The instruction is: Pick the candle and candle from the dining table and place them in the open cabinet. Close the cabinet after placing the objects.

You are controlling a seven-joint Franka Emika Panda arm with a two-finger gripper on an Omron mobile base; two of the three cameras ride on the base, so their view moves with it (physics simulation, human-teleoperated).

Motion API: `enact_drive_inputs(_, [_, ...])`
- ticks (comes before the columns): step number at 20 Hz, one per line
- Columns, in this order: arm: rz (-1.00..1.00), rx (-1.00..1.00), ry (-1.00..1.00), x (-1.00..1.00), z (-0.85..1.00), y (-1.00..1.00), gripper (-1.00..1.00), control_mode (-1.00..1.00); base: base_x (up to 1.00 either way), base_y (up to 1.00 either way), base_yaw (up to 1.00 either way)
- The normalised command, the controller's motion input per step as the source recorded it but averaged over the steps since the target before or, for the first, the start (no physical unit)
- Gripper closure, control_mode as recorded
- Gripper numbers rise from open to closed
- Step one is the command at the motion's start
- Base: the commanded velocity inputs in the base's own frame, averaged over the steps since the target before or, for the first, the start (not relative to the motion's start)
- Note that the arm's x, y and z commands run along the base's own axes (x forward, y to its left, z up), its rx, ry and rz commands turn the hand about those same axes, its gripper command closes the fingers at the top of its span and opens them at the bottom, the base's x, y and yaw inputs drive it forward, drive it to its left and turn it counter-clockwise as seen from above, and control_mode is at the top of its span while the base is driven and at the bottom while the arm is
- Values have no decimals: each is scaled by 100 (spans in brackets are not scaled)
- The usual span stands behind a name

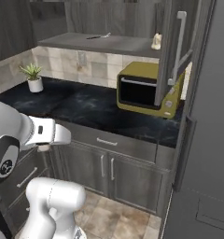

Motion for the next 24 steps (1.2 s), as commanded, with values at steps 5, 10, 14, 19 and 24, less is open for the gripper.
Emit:
enact_drive_inputs(5, [0,0,0,0,0,0,100,100,44,31,-13])
enact_drive_inputs(10, [0,0,0,0,0,0,100,100,43,31,-13])
enact_drive_inputs(14, [0,0,0,0,0,0,100,100,47,30,-12])
enact_drive_inputs(19, [0,0,0,0,0,0,100,100,44,29,-12])
enact_drive_inputs(24, [0,0,0,0,0,0,100,100,42,25,-11])
